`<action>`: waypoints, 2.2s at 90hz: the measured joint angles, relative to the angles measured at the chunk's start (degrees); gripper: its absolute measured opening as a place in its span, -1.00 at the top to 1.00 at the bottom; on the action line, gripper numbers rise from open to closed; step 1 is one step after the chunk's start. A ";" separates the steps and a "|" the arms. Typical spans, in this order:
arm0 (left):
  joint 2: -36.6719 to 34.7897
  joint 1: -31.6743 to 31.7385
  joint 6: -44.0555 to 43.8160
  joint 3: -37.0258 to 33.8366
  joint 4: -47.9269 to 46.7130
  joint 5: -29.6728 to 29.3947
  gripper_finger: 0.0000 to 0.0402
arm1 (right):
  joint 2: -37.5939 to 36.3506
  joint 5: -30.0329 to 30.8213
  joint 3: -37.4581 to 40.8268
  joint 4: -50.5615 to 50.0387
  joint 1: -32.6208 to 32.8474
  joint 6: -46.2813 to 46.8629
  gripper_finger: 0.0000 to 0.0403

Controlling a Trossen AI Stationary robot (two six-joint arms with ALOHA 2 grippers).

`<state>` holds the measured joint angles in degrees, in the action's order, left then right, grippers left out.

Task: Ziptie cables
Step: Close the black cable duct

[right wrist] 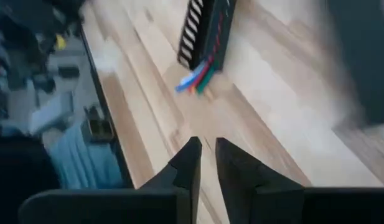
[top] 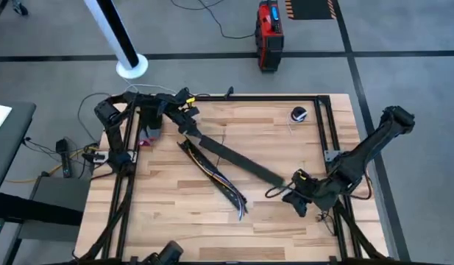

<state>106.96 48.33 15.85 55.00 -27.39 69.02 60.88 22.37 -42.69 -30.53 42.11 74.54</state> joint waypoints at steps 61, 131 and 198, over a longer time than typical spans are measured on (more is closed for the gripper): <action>0.00 -10.49 -27.93 0.00 30.64 -8.98 1.00 | 9.22 4.42 -2.00 1.18 -20.61 -29.16 0.75; 0.00 -14.23 -33.42 0.00 40.68 -12.93 1.00 | 42.66 11.47 -30.60 -7.05 -36.46 -63.36 -0.33; -0.04 -14.16 -32.11 0.00 41.07 -8.74 1.00 | 48.61 14.01 -38.43 -14.09 -42.03 -69.02 -0.39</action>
<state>106.91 34.17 -16.27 55.00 13.69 60.28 109.49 36.38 -81.12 -44.62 0.08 5.52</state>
